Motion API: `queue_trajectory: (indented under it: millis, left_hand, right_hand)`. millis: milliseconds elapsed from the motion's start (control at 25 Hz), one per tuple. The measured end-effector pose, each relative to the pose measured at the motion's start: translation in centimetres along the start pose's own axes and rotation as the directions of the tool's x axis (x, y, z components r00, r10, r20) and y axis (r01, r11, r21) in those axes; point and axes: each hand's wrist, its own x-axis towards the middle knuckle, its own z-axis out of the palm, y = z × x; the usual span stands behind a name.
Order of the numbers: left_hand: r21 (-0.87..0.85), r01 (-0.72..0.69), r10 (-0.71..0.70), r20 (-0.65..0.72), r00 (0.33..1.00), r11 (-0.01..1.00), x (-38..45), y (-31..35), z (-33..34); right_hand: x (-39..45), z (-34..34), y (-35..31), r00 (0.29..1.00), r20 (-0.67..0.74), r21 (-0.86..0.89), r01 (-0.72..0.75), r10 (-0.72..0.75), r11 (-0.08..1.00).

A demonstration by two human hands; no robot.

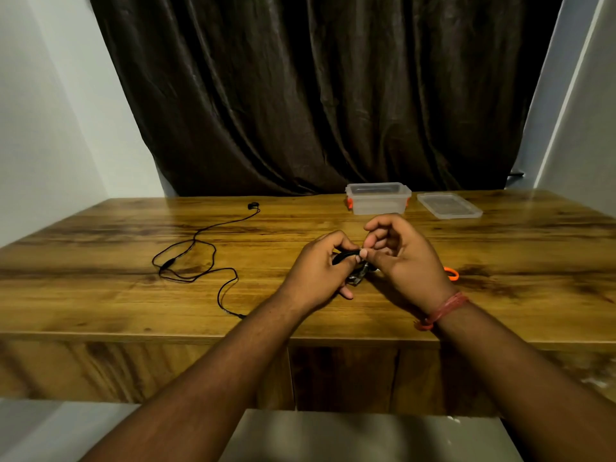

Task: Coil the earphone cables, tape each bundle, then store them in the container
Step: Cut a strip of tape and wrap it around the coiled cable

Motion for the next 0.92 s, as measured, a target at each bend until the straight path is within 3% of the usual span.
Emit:
queue_trajectory:
  millis: [360,680,920]
  left_hand:
    - [0.076,-0.059,0.058,0.023,0.998,0.995,-0.15,0.18,0.14]
    - [-0.031,0.011,-0.009,0.041,0.999,0.999,-0.17,0.48,0.09]
    - [-0.034,-0.044,0.046,0.045,0.998,0.998,-0.01,-0.24,0.22]
  right_hand:
    - [0.31,-0.58,0.23,0.991,-0.002,0.264,-0.130,0.135,0.956]
    - [0.50,-0.70,0.52,0.988,0.003,0.258,-0.152,0.157,0.954]
    - [0.45,-0.65,0.86,0.971,0.030,0.325,-0.235,0.238,0.916]
